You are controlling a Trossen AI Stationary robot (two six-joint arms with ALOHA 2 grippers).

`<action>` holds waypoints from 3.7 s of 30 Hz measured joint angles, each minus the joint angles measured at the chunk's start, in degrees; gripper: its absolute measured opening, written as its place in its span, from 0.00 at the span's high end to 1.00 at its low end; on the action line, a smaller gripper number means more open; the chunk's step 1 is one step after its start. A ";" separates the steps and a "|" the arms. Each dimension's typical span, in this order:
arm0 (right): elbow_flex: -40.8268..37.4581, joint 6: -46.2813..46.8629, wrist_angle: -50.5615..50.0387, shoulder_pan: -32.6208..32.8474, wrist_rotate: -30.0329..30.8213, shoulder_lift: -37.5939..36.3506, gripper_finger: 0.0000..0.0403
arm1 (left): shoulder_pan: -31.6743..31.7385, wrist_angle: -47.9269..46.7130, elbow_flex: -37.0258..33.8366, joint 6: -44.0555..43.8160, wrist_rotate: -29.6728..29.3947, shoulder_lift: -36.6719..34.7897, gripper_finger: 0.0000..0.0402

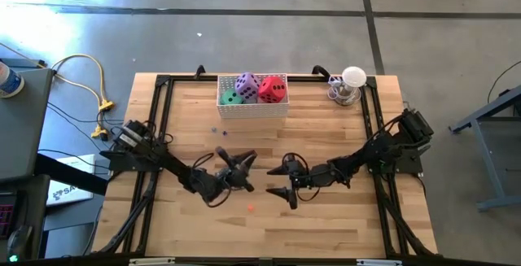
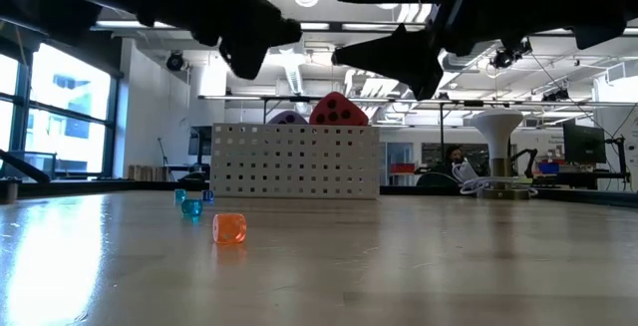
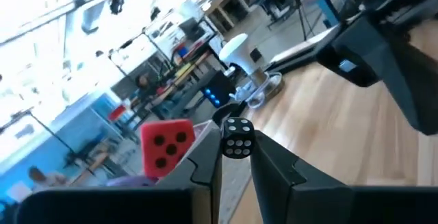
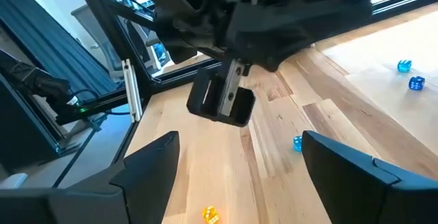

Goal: Pick & Place Dice
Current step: Put the small black dice into the white basket, then put the small dark blue dice into the white basket

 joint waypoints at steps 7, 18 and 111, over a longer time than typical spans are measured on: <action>0.04 0.02 0.00 -0.02 0.00 -0.07 0.26 | 3.98 -7.77 -0.07 -16.30 13.76 0.07 0.87; 0.07 0.02 -1.21 0.00 -0.04 -0.09 0.26 | 8.62 -16.93 -0.15 -26.70 17.14 -1.85 0.87; 0.07 1.07 -4.97 -0.22 -0.19 0.09 0.26 | 29.93 -91.29 5.60 -48.97 52.60 -33.21 0.57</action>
